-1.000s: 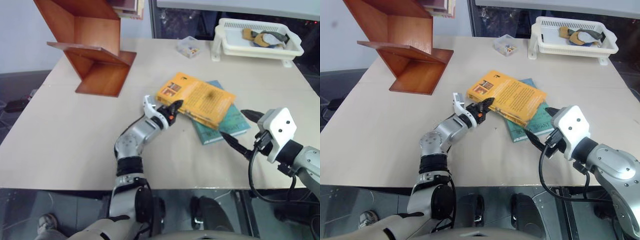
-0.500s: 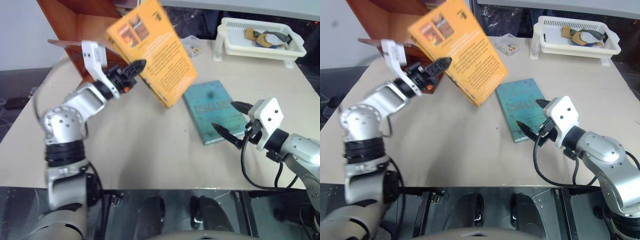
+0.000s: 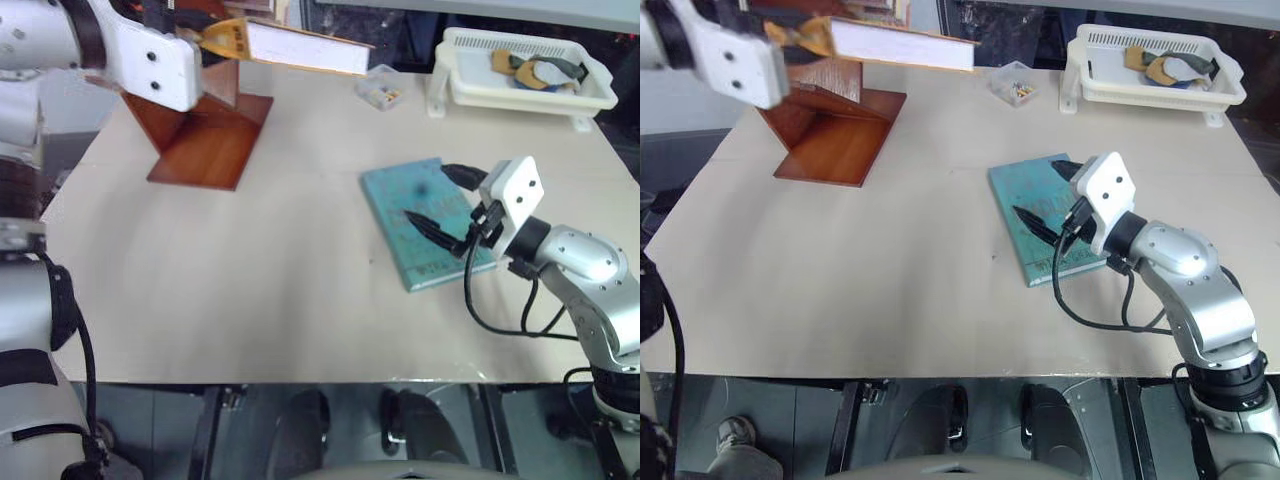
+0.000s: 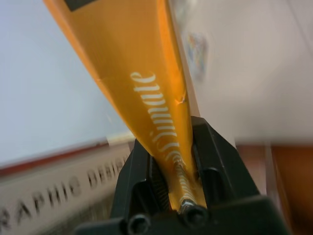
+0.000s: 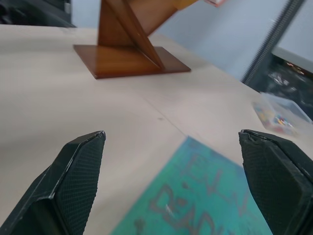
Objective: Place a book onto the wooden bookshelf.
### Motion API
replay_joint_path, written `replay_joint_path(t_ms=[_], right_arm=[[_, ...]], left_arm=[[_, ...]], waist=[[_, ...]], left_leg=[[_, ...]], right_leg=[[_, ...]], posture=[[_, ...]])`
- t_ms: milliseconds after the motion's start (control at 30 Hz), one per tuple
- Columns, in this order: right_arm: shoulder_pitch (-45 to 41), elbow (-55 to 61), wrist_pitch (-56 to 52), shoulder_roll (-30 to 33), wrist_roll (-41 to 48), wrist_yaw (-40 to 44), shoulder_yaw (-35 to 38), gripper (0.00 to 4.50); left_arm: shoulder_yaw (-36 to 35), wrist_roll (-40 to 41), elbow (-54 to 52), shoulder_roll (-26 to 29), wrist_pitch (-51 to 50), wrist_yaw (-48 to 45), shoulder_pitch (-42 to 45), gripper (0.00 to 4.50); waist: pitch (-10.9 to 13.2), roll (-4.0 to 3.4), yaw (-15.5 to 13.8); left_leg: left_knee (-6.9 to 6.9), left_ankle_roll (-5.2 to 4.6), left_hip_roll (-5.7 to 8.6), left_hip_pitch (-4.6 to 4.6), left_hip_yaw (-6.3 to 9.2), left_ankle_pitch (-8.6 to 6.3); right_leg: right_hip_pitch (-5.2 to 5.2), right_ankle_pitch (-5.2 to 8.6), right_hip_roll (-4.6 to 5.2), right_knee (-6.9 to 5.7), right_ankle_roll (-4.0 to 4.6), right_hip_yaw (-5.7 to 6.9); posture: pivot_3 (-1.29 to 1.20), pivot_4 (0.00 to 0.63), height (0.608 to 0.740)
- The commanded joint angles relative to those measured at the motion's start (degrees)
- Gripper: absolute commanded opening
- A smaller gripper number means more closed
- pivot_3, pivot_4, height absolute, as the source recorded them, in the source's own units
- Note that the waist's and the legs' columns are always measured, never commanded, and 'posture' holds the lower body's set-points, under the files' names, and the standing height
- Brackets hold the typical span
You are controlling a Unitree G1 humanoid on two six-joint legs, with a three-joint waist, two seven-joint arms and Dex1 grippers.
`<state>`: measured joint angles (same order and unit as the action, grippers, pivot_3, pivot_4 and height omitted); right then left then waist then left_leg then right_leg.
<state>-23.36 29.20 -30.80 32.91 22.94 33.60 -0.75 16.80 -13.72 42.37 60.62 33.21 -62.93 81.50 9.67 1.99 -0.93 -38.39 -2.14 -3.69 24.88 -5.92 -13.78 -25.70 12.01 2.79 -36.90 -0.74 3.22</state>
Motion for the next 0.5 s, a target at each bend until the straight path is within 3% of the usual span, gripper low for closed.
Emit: replay_joint_path(t_ms=[33,233,500], right_arm=[[-1.39,0.02,2.26,-0.33,-0.46,0.75,0.39,4.5],[-6.3,-2.08,2.97,-2.29,-0.83,1.3,-0.92,4.5],[-13.68,-2.73,1.13,-6.0,0.59,-0.41,-0.31,4.5]], left_arm=[[1.3,-6.48,7.56,0.84,3.33,1.75,6.26,0.48],[9.27,-22.49,20.51,-0.23,-5.04,10.89,10.63,0.48],[11.67,-27.06,27.51,-5.0,-9.93,17.08,12.0,0.48]], waist=[[0.01,0.02,0.02],[0.02,0.0,0.31],[0.05,-0.03,1.41]], left_leg=[[-0.01,0.0,0.02,0.02,0.0,0.0],[-0.03,-0.13,0.04,-0.02,-0.08,-0.08],[-0.3,-0.13,-0.04,-0.27,-0.07,-0.07]], right_leg=[[0.0,0.03,0.03,0.0,-0.05,0.0],[-0.01,0.17,0.08,-0.06,-0.31,-0.05],[-0.08,0.2,0.07,-0.92,-0.27,-0.1]], posture=[[0.0,0.15,0.74],[0.0,0.15,0.74],[0.0,0.15,0.74]])
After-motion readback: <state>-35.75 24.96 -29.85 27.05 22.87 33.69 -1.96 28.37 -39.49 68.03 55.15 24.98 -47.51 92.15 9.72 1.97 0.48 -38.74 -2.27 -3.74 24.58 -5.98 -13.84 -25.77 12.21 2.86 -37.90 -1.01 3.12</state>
